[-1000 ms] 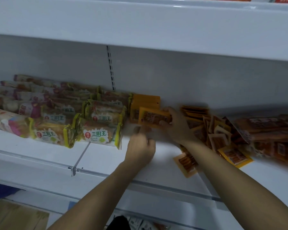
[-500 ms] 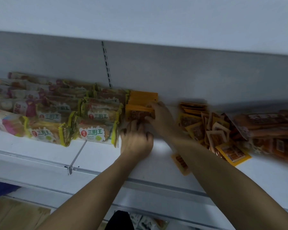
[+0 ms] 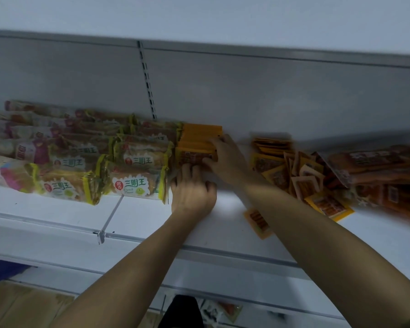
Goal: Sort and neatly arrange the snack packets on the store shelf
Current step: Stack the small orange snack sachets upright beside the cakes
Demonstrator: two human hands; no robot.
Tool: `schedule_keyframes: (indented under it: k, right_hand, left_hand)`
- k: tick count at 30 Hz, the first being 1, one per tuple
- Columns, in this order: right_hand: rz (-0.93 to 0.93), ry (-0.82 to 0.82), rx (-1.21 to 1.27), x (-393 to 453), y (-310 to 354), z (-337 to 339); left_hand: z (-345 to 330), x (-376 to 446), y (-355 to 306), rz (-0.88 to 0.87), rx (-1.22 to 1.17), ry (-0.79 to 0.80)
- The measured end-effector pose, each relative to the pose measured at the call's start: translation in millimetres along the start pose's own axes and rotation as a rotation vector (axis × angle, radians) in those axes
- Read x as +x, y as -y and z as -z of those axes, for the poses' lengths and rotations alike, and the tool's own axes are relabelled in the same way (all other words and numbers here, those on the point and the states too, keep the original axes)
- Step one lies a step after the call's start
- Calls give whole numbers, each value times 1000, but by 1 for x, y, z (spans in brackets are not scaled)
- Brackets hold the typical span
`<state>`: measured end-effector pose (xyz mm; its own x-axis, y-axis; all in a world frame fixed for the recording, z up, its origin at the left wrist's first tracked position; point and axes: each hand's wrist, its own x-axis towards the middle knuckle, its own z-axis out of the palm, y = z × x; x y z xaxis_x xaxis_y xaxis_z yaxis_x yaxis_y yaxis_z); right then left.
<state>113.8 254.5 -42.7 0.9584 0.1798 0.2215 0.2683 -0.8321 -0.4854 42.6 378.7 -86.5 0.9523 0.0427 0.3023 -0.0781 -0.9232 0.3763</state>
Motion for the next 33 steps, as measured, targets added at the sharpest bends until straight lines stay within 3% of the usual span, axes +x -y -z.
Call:
schedule_keyframes:
  k: [10,13,15,17,20,26,33]
  right_hand:
    - [9,-49,-40,-14,-5,23]
    - [13,-131,-197,-18,-27,48]
    - [-79,-158,-381,-14,-50,68]
    - [-213,-55,-520,-6,-69,83]
    - [-347,115,-520,7,-84,87]
    - [-225,141,-521,19,-99,81]
    - [-1,-93,-419,-6,-115,87]
  left_hand:
    - [5,1,0,6,-88,22]
    - [4,0,0,-16,-107,-19]
    - [2,0,1,-28,-112,-71]
    - [1,0,1,-42,-108,-110]
    - [0,-1,2,-62,-108,-152]
    - [3,-3,-1,-97,-89,-186]
    - [8,-5,-3,-215,-209,-183]
